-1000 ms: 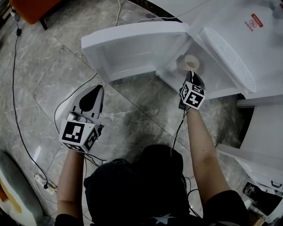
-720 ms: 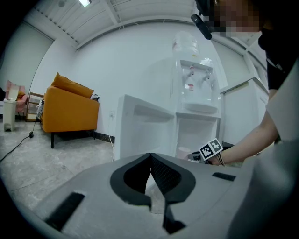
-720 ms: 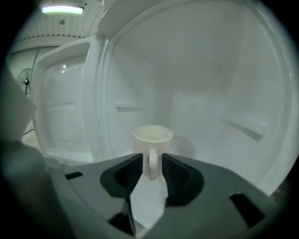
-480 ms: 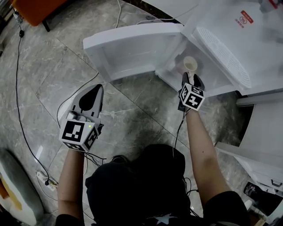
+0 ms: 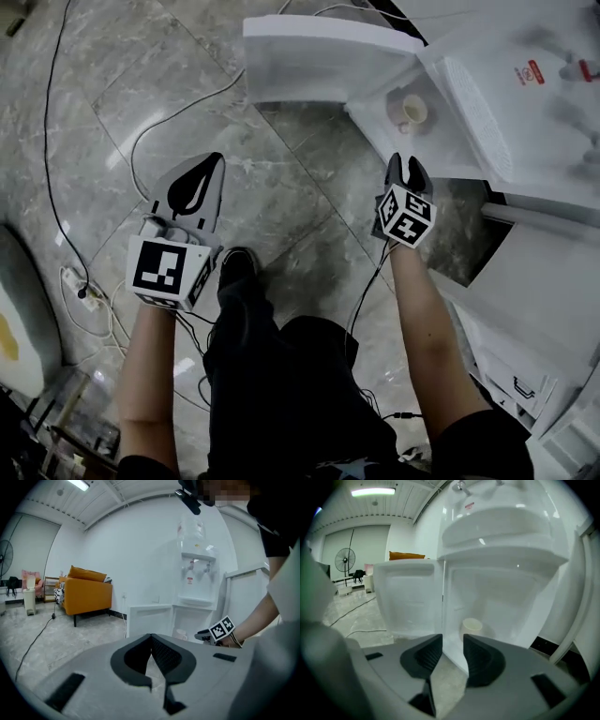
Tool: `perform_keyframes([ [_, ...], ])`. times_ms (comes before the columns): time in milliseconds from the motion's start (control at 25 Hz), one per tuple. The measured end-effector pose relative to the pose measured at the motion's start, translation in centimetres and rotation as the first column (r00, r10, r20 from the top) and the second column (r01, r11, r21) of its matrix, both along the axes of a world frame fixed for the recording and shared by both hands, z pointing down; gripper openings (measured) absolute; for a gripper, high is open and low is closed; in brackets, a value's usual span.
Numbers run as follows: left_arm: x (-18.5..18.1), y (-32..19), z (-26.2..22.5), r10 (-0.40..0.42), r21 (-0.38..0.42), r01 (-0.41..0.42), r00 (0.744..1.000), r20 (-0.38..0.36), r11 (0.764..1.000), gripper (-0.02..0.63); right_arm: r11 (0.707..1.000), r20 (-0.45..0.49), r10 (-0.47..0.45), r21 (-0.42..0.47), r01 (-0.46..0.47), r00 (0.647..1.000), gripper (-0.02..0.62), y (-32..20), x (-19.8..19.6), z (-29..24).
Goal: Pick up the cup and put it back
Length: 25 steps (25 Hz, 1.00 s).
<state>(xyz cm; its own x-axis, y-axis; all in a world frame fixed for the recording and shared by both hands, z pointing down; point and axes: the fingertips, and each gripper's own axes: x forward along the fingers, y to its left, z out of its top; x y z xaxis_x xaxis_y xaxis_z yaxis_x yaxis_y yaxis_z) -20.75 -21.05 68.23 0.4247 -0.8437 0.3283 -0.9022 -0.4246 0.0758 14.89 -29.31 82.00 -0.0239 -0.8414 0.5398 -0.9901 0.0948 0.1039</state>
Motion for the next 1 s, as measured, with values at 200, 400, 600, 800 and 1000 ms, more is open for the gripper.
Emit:
perform_keyframes([
  [200, 1.3, 5.0, -5.9, 0.045, -0.058, -0.043, 0.998, 0.05, 0.997, 0.011, 0.999, 0.07, -0.041, 0.004, 0.041, 0.997, 0.07, 4.4, -3.0, -8.2],
  [400, 3.4, 8.5, -13.8, -0.011, -0.071, 0.012, 1.0, 0.011, 0.997, 0.011, 0.987, 0.121, -0.156, 0.044, 0.152, 0.98, 0.006, 6.8, -5.5, -18.1],
  [600, 5.9, 13.3, -20.6, -0.119, -0.096, 0.115, 0.992, -0.041, 0.989, 0.009, 0.952, 0.182, -0.307, 0.064, 0.3, 0.934, 0.006, 10.5, -7.5, -27.9],
  [800, 8.6, 19.2, -27.6, -0.226, -0.104, 0.219, 0.972, -0.061, 0.97, 0.011, 0.881, 0.229, -0.472, 0.138, 0.452, 0.851, 0.006, 15.6, -7.8, -38.7],
  [1000, 11.0, 23.9, -34.1, -0.323, -0.116, 0.311, 0.94, -0.112, 0.943, 0.011, 0.887, 0.267, -0.461, 0.15, 0.436, 0.846, 0.006, 19.6, -4.4, -45.1],
])
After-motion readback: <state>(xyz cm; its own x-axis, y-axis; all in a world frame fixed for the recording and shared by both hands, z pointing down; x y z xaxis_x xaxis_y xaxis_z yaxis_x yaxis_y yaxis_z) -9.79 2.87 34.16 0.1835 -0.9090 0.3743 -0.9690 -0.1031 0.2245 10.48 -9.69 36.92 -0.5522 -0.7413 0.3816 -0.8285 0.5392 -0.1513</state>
